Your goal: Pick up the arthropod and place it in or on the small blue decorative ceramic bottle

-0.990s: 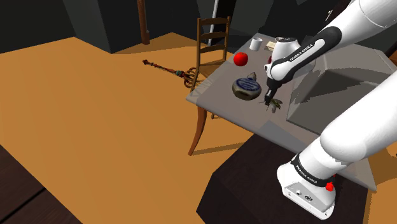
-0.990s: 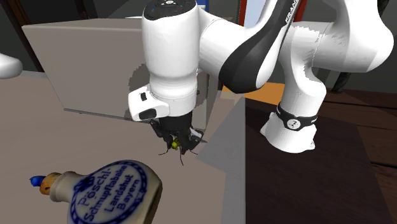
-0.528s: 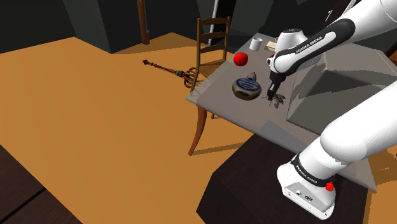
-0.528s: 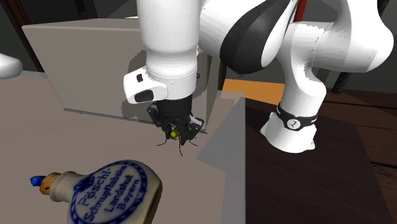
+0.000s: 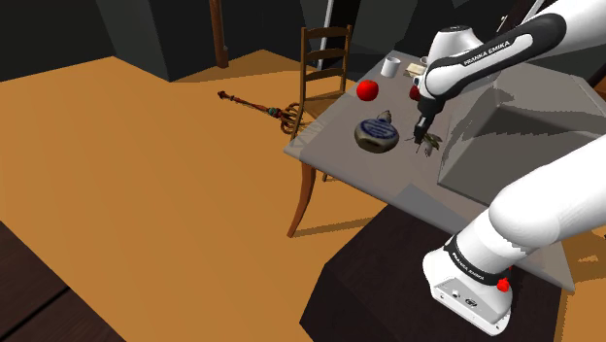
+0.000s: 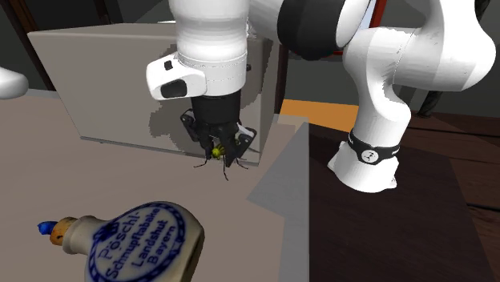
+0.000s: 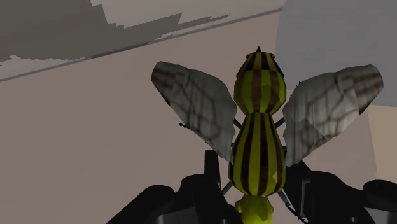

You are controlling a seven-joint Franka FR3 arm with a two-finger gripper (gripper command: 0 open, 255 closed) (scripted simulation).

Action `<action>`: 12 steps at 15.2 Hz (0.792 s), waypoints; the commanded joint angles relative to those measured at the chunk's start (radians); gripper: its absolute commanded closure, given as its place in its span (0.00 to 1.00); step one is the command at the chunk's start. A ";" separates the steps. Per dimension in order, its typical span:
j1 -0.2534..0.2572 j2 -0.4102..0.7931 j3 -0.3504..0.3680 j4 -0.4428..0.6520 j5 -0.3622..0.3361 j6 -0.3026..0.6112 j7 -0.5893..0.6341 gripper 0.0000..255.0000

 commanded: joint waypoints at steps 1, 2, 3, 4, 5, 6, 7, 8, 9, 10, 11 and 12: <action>0.001 -0.023 0.005 0.010 0.003 -0.034 -0.004 1.00; 0.002 -0.034 0.007 0.016 0.005 -0.050 -0.007 1.00; 0.002 -0.044 0.009 0.022 0.007 -0.066 -0.009 1.00; 0.002 -0.055 0.012 0.028 0.008 -0.082 -0.012 1.00; 0.003 -0.064 0.014 0.034 0.010 -0.098 -0.014 1.00; 0.003 -0.074 0.016 0.040 0.012 -0.114 -0.017 1.00; 0.003 -0.083 0.018 0.047 0.014 -0.129 -0.019 1.00; 0.004 -0.092 0.021 0.054 0.015 -0.145 -0.022 1.00; 0.004 -0.101 0.023 0.061 0.017 -0.160 -0.024 1.00; 0.004 -0.109 0.025 0.068 0.019 -0.176 -0.027 1.00; 0.005 -0.117 0.028 0.076 0.021 -0.191 -0.030 1.00; 0.005 -0.124 0.030 0.084 0.023 -0.206 -0.032 1.00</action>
